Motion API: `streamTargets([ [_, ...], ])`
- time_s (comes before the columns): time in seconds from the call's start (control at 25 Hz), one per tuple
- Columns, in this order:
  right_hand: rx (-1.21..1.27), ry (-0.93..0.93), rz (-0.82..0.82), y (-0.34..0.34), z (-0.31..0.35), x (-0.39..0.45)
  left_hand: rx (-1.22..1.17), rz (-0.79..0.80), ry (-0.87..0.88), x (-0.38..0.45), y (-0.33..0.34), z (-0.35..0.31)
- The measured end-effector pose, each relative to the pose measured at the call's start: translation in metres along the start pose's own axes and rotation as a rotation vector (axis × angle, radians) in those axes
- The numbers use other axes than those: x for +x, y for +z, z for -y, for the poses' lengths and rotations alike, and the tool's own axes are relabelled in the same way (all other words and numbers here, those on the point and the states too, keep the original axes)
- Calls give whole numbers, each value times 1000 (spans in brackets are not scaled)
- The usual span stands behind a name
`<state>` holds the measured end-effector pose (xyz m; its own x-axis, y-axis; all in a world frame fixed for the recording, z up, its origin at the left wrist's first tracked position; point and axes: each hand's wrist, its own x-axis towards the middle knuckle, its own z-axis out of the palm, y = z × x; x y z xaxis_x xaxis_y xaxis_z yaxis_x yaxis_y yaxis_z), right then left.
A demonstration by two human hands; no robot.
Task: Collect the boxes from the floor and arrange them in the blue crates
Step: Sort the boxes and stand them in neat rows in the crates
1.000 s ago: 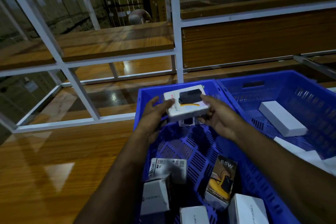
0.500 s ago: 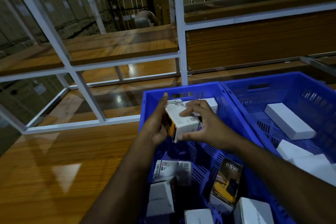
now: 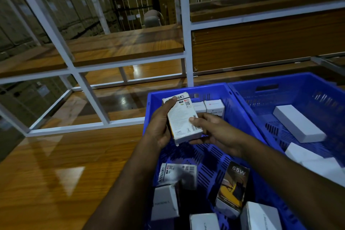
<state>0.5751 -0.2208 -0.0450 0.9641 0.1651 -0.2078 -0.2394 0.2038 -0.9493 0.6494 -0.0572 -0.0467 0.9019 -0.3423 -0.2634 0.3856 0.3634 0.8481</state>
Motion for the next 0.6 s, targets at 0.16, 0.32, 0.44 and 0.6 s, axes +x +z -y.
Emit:
streamTargets([
  [0.16,-53,-53,-107,-6,-3,6,121,-57,128,3,2,5],
  [0.32,-495,-225,-322,-13,-11,14,351,-245,284,5,4,7],
  [0.44,-566,-404,-317,-10,-10,11,446,-200,244,0,10,7],
  [0.6,-698,-534,-305,-1,-9,9,265,-43,99,-5,14,3],
])
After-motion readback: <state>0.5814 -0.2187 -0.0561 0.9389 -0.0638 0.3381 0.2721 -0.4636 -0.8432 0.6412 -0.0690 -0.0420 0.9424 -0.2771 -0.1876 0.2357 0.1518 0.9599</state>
